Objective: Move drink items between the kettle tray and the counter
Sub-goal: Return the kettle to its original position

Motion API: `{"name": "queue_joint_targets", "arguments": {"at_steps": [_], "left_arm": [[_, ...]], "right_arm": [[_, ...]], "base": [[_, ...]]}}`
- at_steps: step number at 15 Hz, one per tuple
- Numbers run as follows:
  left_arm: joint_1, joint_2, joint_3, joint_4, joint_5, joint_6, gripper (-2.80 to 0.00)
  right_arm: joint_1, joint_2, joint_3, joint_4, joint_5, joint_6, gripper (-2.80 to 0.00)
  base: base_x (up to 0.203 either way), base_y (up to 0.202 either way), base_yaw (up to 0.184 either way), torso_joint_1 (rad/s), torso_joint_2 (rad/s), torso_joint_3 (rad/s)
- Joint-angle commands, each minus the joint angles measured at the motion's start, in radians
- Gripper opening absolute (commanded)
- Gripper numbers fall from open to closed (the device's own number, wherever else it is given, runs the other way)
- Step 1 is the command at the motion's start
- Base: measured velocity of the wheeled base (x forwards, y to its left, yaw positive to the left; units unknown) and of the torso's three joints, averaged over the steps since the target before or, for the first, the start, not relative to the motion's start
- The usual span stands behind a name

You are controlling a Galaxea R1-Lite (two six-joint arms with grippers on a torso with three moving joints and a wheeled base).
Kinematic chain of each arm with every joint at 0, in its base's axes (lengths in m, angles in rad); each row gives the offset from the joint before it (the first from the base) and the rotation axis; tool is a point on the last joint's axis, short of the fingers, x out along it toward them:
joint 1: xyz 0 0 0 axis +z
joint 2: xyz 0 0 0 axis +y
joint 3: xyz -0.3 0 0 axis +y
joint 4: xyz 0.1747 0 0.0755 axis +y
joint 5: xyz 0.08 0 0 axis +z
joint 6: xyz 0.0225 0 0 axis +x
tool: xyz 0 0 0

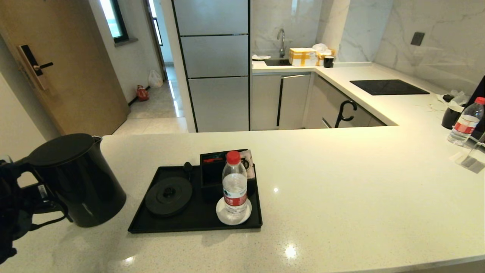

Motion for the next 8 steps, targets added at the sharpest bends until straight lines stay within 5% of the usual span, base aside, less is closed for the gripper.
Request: {"name": "queue_joint_targets", "arguments": {"at_steps": [1,8], "left_arm": [[-0.001,-0.002,-0.002,-0.006,-0.001,0.002,-2.80],[-0.005,-0.041,-0.057,0.032,-0.035,0.005,-2.80]], "right_arm": [[0.000,0.002,0.000,0.000,0.000,-0.001,-2.80],[0.000,0.002,0.000,0.000,0.000,0.000,-2.80]], "base": [[0.000,0.000,0.000,0.000,0.00,0.000],[0.000,0.000,0.000,0.000,0.00,0.000]]}}
